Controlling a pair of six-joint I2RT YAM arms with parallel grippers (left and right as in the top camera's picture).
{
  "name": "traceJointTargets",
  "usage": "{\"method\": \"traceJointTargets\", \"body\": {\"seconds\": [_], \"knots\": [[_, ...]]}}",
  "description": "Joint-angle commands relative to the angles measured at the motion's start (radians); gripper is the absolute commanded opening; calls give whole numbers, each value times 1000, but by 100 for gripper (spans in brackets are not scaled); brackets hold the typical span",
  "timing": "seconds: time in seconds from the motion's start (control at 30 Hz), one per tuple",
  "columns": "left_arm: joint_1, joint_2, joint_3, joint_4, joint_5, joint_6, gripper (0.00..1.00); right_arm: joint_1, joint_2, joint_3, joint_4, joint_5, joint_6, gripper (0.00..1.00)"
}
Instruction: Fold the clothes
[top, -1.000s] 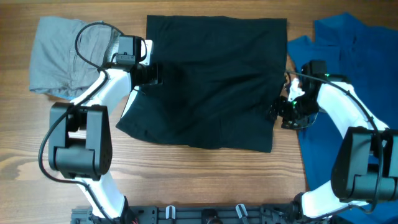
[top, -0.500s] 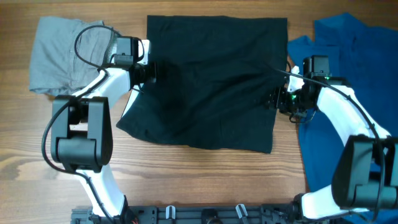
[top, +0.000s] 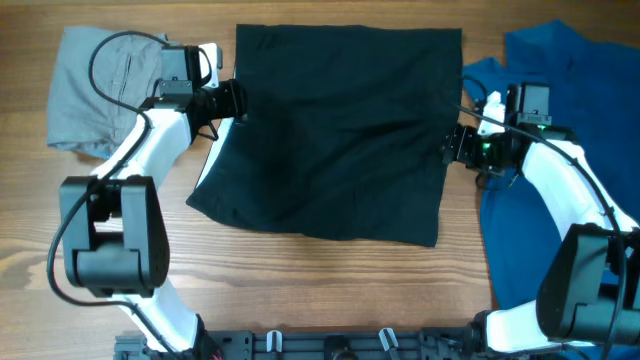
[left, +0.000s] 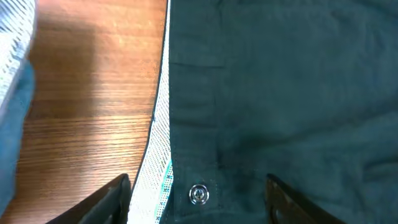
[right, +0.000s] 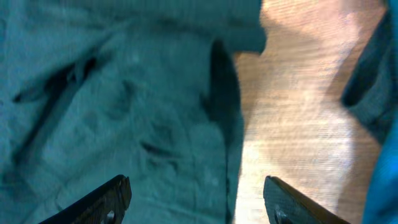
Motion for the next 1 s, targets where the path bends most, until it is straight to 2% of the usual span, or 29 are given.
{"method": "traceJointTargets", "body": {"seconds": [0.0, 0.13, 0.2, 0.3, 0.37, 0.4, 0.53, 0.67, 0.8, 0.87, 0.97], "knots": [[2, 101, 12, 20, 77, 25, 64, -3, -16, 9, 26, 6, 8, 74], [1, 146, 12, 60, 110, 25, 58, -3, -16, 9, 27, 6, 8, 74], [1, 146, 12, 67, 111, 25, 51, -3, -16, 9, 25, 6, 9, 74], [-1, 146, 12, 67, 111, 25, 27, -3, -16, 9, 19, 6, 9, 74], [-1, 146, 12, 67, 110, 25, 17, -3, -16, 9, 16, 7, 9, 74], [-1, 146, 12, 68, 110, 25, 4, -3, -16, 9, 21, 11, 8, 74], [14, 119, 27, 70, 110, 13, 4, -3, -16, 9, 55, 71, 10, 73], [52, 38, 49, 85, 109, -58, 4, -3, -6, 8, 95, 233, 115, 67], [59, 29, 50, 104, 70, -81, 4, -1, 50, 6, 163, 101, 56, 65], [60, 29, 50, 126, 37, -101, 4, -1, 84, 6, 169, 75, 45, 58], [61, 29, 50, 149, 14, -137, 4, 0, 120, 6, 189, -51, -74, 55]]}}
